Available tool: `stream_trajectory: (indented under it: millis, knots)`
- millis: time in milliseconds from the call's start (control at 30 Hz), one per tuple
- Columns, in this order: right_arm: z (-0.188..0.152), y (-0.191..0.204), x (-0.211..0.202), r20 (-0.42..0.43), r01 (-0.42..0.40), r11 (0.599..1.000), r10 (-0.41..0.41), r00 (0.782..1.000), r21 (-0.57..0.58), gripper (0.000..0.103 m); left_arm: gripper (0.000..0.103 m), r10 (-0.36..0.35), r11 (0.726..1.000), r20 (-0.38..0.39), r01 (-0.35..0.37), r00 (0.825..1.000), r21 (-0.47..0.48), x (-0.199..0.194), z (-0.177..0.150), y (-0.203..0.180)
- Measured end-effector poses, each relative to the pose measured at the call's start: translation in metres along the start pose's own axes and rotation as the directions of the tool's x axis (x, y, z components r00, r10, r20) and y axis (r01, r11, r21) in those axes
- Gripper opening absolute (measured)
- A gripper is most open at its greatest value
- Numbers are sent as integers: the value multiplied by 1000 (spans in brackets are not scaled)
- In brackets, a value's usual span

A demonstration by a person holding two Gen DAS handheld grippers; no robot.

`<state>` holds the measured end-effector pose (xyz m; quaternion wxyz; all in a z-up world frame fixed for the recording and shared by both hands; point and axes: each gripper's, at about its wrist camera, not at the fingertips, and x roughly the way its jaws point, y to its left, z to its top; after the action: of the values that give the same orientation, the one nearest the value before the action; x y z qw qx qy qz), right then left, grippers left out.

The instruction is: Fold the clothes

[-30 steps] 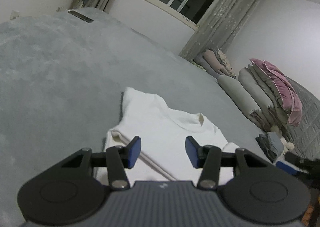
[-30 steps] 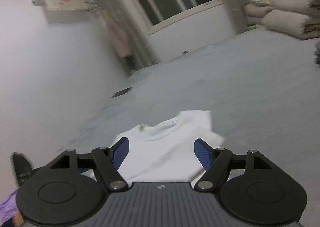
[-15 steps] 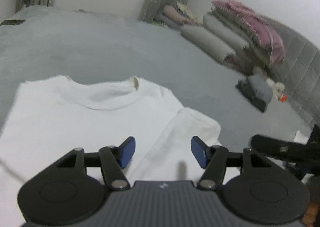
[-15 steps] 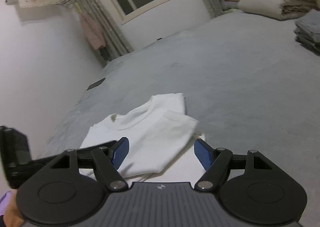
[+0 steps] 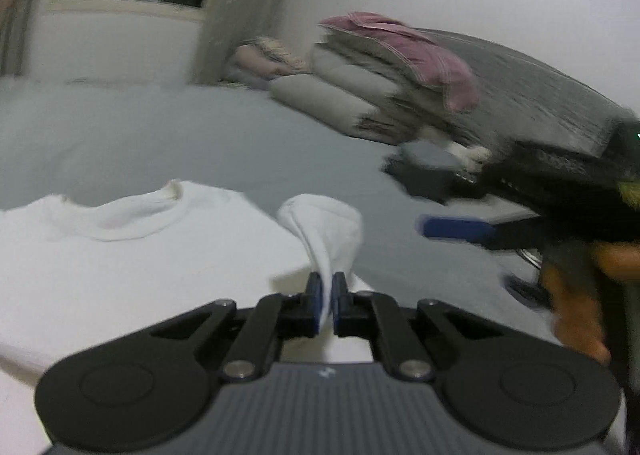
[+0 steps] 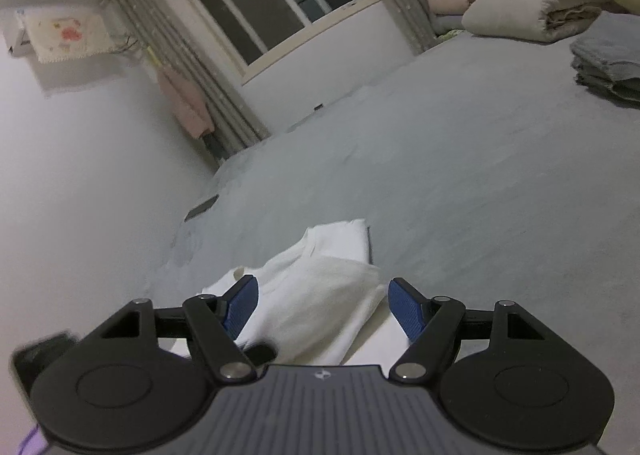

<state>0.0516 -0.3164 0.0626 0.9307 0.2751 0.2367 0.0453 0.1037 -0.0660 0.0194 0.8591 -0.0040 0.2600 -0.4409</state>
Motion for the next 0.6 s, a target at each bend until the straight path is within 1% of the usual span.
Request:
stream_trajectory:
  millis: [67,100,200,233,267,333,400,433,467,500,533,567,600]
  knots:
    - [1,-3,-3,11,6,1000,-6,1000,12,72,5,-10,999,-24,11,1000,46,-11,-8,-14]
    - [2,-4,-4,15,11,1000,-12,1000,15,72,6,-16,998,-36,18,999,53,-16,-12,-19]
    - [3,-8,-6,16,26,999,-26,1000,26,72,14,-32,997,-71,37,997,70,-31,-24,-31]
    - [3,-8,-6,12,26,999,-26,1000,26,72,20,-38,997,-71,43,997,66,-38,-26,-31]
    - [3,-8,-5,8,26,999,-26,1000,26,72,23,-47,997,-63,51,997,62,-44,-27,-31]
    - [3,-6,-5,-4,24,1000,-24,1000,13,72,39,-50,998,-24,51,998,26,-59,-27,-21]
    - [2,-1,-3,-16,20,1000,-21,1000,-10,72,46,-43,999,27,43,999,-24,-77,-25,-5]
    - [2,2,-2,-23,15,1000,-15,1000,-25,72,46,-35,998,50,37,998,-52,-83,-24,4]
    - [1,5,-2,-30,9,999,-10,1000,-40,72,46,-16,996,62,22,998,-91,-86,-23,15]
    - [0,8,0,-37,3,998,-5,999,-56,72,46,23,991,59,-14,998,-136,-88,-22,29]
    - [-2,11,1,-46,-1,997,-2,999,-72,72,46,89,979,36,-81,995,-186,-90,-21,44]
    - [-3,14,3,-56,-5,996,0,998,-89,72,46,172,955,6,-165,985,-245,-91,-22,60]
    - [-5,17,5,-67,-7,994,0,998,-109,72,43,242,924,-19,-237,970,-300,-94,-23,76]
